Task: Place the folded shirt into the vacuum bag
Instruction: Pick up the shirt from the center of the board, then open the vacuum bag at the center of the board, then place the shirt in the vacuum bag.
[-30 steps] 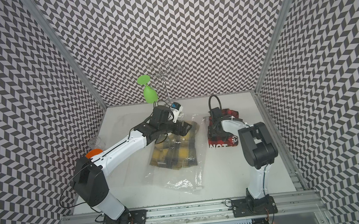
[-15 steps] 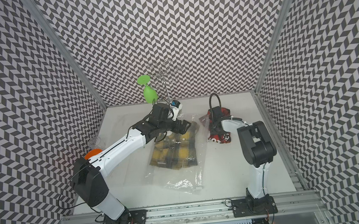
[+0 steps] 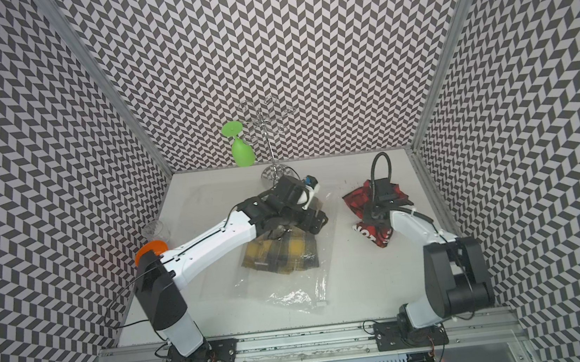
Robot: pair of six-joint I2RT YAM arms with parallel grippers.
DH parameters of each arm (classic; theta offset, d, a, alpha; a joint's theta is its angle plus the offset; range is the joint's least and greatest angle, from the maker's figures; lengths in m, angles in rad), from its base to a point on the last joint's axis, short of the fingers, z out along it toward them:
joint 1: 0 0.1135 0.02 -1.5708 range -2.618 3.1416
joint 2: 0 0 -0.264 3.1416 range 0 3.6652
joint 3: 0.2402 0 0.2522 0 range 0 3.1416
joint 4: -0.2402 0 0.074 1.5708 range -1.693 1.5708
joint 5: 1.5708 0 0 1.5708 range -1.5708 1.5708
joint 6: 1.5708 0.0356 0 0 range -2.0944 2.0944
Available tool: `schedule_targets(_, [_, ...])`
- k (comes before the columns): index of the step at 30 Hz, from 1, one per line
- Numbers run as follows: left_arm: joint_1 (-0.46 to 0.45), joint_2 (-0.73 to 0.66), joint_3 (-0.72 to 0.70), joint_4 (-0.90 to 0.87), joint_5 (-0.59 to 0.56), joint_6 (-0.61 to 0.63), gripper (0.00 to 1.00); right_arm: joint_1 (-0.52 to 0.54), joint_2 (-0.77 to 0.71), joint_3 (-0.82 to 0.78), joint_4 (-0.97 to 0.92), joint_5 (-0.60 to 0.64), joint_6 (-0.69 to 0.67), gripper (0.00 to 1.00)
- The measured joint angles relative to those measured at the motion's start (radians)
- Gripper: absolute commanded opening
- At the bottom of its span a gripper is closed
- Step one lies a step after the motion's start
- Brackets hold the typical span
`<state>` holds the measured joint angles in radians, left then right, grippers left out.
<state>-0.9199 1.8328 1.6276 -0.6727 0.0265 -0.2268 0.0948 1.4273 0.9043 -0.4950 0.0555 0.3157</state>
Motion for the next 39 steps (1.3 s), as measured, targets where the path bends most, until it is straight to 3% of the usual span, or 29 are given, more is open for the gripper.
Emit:
schedule_targets(6, [-0.156, 0.262, 0.151, -0.144, -0.174, -0.019, 1.00, -0.037, -0.105, -0.034, 0.000, -0.002, 0.015, 0.00])
schedule_targets(12, [-0.230, 0.370, 0.196, -0.242, -0.400, -0.031, 0.97, -0.083, -0.109, -0.059, -0.003, -0.049, 0.033, 0.00])
schedule_targets(15, [-0.237, 0.400, 0.217, -0.257, -0.508, -0.038, 0.89, -0.085, -0.109, -0.058, 0.002, -0.087, 0.034, 0.00])
schedule_targets(18, [-0.221, 0.394, 0.212, -0.267, -0.584, -0.045, 0.67, -0.085, -0.109, -0.058, 0.002, -0.122, 0.034, 0.00])
schedule_targets(20, [-0.199, 0.361, 0.184, -0.256, -0.615, -0.049, 0.40, -0.084, -0.111, -0.059, 0.004, -0.142, 0.033, 0.00])
schedule_targets(23, [-0.158, 0.269, 0.125, -0.234, -0.629, -0.039, 0.11, -0.066, -0.124, -0.061, 0.006, -0.148, 0.029, 0.00])
schedule_targets(24, [-0.145, 0.226, 0.101, -0.220, -0.624, -0.032, 0.07, -0.054, -0.130, -0.061, 0.006, -0.143, 0.027, 0.00])
schedule_targets(27, [-0.108, 0.075, 0.012, -0.148, -0.578, -0.014, 0.01, 0.011, -0.148, -0.061, 0.003, -0.127, 0.017, 0.00])
schedule_targets(32, [-0.045, -0.209, -0.188, 0.003, -0.475, -0.002, 0.01, 0.206, -0.224, -0.058, -0.018, -0.069, -0.031, 0.01])
schedule_targets(39, [0.040, -0.383, -0.335, 0.111, -0.374, -0.002, 0.01, 0.326, -0.409, -0.056, -0.043, -0.086, -0.193, 0.00])
